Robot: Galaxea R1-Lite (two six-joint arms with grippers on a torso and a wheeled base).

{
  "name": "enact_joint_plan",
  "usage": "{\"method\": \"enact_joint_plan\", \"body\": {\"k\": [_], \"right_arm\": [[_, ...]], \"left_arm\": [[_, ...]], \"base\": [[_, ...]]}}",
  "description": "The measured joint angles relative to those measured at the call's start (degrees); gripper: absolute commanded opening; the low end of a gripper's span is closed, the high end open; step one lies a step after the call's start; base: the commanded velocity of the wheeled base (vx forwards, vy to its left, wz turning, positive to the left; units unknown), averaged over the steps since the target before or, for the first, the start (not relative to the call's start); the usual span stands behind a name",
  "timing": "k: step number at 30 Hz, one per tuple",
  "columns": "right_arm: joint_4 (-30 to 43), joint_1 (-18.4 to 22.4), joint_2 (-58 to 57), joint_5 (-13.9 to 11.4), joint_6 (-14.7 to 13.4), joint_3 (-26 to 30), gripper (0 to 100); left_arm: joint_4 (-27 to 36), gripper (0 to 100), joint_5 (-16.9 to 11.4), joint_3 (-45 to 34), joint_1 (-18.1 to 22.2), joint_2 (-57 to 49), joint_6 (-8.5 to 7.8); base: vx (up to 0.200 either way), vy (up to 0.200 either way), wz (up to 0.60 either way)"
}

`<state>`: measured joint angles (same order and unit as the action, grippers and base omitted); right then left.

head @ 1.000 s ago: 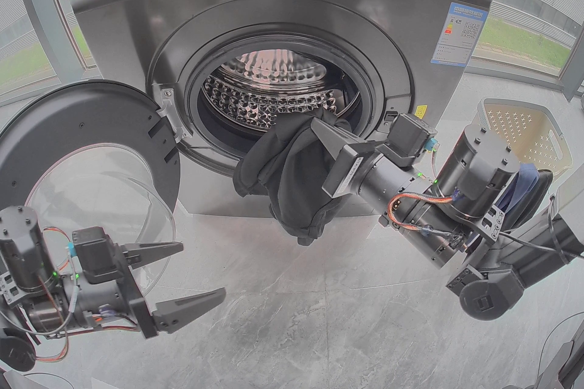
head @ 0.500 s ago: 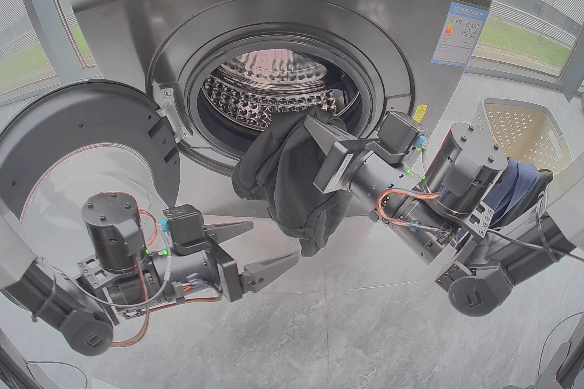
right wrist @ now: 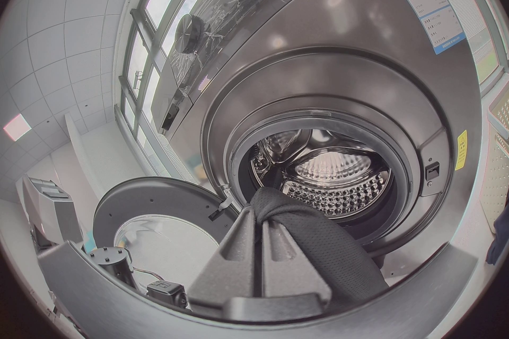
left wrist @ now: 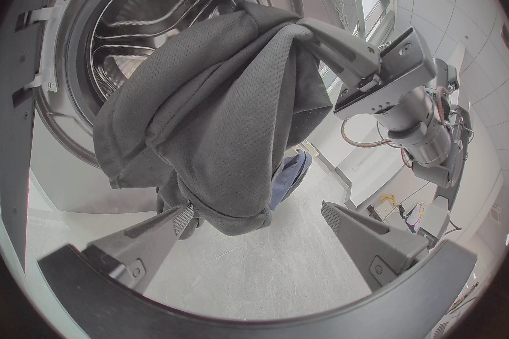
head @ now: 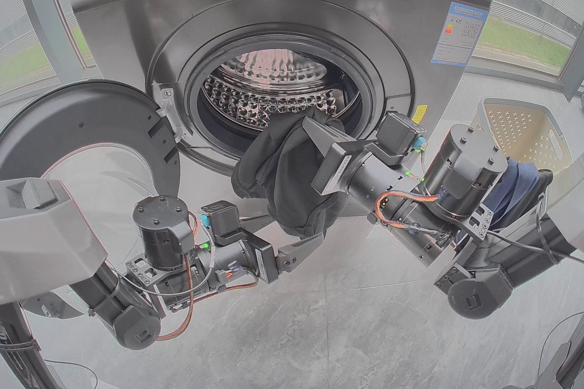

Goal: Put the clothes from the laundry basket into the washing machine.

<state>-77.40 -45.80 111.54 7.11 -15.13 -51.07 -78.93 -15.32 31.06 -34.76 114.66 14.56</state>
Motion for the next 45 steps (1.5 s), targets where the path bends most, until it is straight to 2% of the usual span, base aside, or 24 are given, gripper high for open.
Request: {"method": "enact_joint_plan", "body": {"k": [6, 14, 15, 20, 33, 41, 42, 45], "right_arm": [[-0.37, -0.17, 0.06, 0.06, 0.0, 0.0, 0], [-0.61, -0.17, 0.2, 0.11, -0.02, 0.22, 0], [-0.63, -0.15, 0.2, 0.11, -0.04, 0.24, 0], [-0.8, -0.15, 0.23, 0.11, -0.09, 0.41, 0], [-0.85, 0.1, 0.28, 0.06, -0.09, 2.06, 0], [-3.97, 0.18, 0.89, -0.07, -0.02, 4.73, 0], [-4.24, 0.22, 1.07, -0.07, -0.02, 5.03, 100], [-4.55, 0.27, 1.35, -0.09, -0.06, 5.49, 100]], "left_arm": [[-0.13, 100, 2.35, 3.44, -0.18, 1.84, 0.16], [-1.12, 100, 3.36, 5.29, -0.38, 2.91, 0.94], [-1.69, 0, 3.95, 5.34, -0.38, 2.95, 0.96], [-3.62, 0, 5.47, 5.42, -0.33, 3.36, 0.96], [-9.39, 0, 5.73, 2.43, -1.21, 3.23, 0.63], [-9.74, 0, 5.64, -0.11, -2.84, 0.55, 0.44], [-9.74, 0, 5.64, -0.17, -2.93, 0.28, 0.41], [-9.75, 0, 5.91, -0.33, -3.06, -0.2, 0.38]], "base": [[0.0, 0.0, 0.0], [0.0, 0.0, 0.0], [0.0, 0.0, 0.0], [0.0, 0.0, 0.0], [0.0, 0.0, 0.0], [0.0, 0.0, 0.0], [0.0, 0.0, 0.0], [0.0, 0.0, 0.0]]}}
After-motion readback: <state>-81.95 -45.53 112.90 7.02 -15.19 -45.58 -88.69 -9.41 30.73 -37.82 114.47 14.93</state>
